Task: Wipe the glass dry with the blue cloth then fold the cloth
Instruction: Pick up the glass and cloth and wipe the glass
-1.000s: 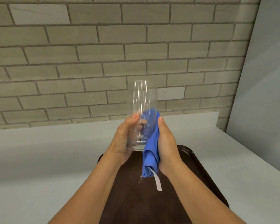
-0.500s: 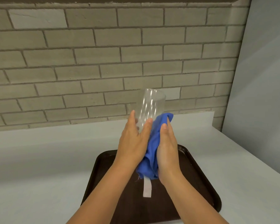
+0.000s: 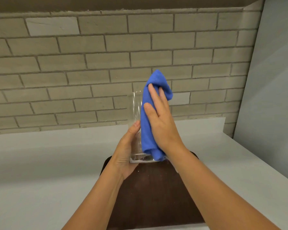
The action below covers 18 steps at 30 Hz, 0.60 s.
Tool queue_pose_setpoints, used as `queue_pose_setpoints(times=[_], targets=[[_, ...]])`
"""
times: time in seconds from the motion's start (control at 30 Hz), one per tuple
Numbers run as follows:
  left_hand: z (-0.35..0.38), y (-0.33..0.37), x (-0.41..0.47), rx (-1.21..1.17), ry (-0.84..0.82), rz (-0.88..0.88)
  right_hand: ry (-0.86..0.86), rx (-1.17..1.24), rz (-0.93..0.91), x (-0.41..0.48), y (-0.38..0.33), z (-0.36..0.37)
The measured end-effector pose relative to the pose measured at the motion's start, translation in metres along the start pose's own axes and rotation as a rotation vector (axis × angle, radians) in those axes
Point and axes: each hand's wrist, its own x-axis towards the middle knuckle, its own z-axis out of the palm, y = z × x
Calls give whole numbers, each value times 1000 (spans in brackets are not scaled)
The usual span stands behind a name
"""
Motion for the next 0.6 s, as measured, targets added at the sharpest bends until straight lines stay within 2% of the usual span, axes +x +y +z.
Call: queue_pose_setpoints(times=[0.13, 0.27, 0.37, 0.5, 0.6], targets=[[5, 3, 0, -13, 118, 65, -27, 167, 189, 2, 4, 2], [0, 8, 1, -59, 212, -12, -46, 254, 299, -44, 20, 15], [-1, 7, -2, -115, 140, -85, -47, 181, 192, -67, 22, 21], [-4, 0, -3, -117, 43, -43, -31, -151, -107, -48, 12, 20], [-4, 1, -1, -156, 46, -2, -49, -182, -97, -11, 5, 14]])
